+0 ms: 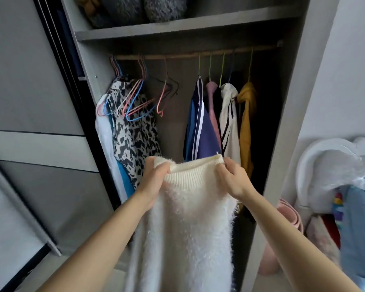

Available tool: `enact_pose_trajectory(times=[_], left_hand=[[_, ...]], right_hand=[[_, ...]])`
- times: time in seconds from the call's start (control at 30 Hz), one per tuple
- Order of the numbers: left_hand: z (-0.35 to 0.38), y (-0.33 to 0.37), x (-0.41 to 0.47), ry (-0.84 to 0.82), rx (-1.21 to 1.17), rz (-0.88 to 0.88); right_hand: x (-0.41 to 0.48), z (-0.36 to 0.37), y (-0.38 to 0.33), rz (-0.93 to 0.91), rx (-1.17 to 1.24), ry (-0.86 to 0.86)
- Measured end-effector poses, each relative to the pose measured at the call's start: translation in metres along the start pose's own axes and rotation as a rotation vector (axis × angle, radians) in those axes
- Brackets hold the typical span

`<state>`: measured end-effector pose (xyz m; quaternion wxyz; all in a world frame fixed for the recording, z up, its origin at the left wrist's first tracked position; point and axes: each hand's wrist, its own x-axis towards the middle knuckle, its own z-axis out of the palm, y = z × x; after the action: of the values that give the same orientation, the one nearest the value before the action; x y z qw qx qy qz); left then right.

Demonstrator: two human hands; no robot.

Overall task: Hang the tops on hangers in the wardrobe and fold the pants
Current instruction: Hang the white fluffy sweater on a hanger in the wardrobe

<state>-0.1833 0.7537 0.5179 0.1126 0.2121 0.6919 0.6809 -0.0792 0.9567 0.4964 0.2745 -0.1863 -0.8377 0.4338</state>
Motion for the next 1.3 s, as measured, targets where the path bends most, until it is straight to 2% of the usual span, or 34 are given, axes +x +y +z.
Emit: enact_pose_trajectory(times=[0.13, 0.23, 0.47, 0.7, 0.9, 0.97, 1.1, 1.3], left_hand=[[-0.019, 0.003, 0.06, 0.032, -0.002, -0.045], [-0.033, 0.004, 0.098, 0.199, 0.007, -0.053], [-0.053, -0.011, 0.159, 0.323, 0.108, -0.072], [-0.081, -0.023, 0.194, 0.293, 0.108, -0.127], [-0.112, -0.037, 0.222, 0.212, 0.174, -0.1], [-0.123, -0.042, 0.23, 0.183, 0.195, -0.072], [-0.143, -0.053, 0.246, 0.153, 0.212, -0.008], [-0.158, -0.07, 0.266, 0.188, 0.24, 0.071]], right_hand=[[0.062, 0.045, 0.008, 0.012, -0.019, -0.121], [0.103, 0.073, 0.003, 0.026, -0.029, -0.204], [0.219, 0.107, -0.05, -0.057, 0.165, -0.149], [0.309, 0.153, -0.09, -0.027, 0.272, -0.077], [0.351, 0.195, -0.106, 0.18, 0.439, -0.159], [0.357, 0.206, -0.108, 0.161, 0.411, -0.074], [0.361, 0.207, -0.122, 0.048, 0.283, 0.245], [0.335, 0.2, -0.125, -0.074, 0.315, 0.347]])
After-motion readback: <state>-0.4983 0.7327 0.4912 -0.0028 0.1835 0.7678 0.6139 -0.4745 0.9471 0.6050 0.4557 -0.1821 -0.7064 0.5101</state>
